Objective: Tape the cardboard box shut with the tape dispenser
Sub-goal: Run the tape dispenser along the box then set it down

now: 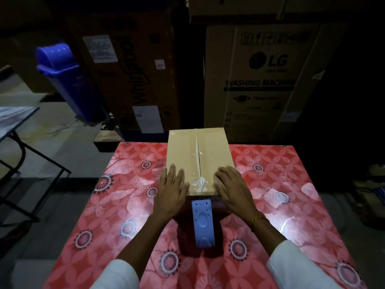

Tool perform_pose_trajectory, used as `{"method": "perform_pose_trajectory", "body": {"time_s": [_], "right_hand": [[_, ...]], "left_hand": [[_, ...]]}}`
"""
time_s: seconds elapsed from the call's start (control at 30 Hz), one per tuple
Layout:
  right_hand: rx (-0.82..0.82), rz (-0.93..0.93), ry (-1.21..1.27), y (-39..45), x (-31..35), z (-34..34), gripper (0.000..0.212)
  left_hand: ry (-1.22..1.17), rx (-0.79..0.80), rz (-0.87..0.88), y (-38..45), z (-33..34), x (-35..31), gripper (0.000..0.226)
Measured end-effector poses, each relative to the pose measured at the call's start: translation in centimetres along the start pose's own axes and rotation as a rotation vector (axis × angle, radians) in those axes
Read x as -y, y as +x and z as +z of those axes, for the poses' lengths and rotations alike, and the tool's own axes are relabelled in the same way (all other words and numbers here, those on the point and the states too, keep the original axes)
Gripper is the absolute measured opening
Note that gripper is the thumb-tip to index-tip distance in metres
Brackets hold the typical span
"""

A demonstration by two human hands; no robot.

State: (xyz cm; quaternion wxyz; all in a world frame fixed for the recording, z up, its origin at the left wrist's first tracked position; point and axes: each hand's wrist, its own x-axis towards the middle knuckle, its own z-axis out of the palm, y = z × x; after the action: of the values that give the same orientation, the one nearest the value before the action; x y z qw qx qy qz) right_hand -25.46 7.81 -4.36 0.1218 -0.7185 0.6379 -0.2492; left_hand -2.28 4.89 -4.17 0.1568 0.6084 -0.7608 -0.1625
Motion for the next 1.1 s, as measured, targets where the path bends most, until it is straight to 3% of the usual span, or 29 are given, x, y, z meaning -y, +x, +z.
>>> {"method": "perform_pose_trajectory", "body": {"time_s": [0.23,0.4,0.53,0.7,0.83,0.97,1.03,1.1], "right_hand": [[-0.038,0.002,0.014,0.0,0.1,0.4,0.039],[-0.218,0.037,0.025,-1.2,1.5,0.3,0.013],[-0.363,0.091,0.108,-3.5,3.1,-0.6,0.027],[-0.241,0.246,0.337,-8.1,4.4,1.3,0.018],[-0.044,0.439,0.533,-10.4,4.5,3.4,0.049],[0.019,0.492,0.639,-10.6,6.0,4.8,0.079],[0.011,0.529,0.641,-10.5,7.2,5.2,0.105],[-0.007,0.566,0.636,-10.3,8.2,5.5,0.121]], "left_hand": [[0.084,0.002,-0.058,0.0,-0.5,-1.2,0.069],[0.150,-0.001,0.009,1.9,-0.6,-1.8,0.078],[0.124,0.020,0.037,3.8,-0.5,-2.3,0.081],[-0.001,-0.027,0.070,4.1,0.1,-2.4,0.063],[-0.214,-0.120,0.235,3.9,0.1,-1.9,0.051],[-0.340,-0.053,0.315,4.5,-0.5,-2.7,0.048],[-0.206,0.014,0.394,5.1,-0.5,-3.1,0.046],[0.050,0.116,0.434,5.6,0.0,-3.1,0.063]]}}
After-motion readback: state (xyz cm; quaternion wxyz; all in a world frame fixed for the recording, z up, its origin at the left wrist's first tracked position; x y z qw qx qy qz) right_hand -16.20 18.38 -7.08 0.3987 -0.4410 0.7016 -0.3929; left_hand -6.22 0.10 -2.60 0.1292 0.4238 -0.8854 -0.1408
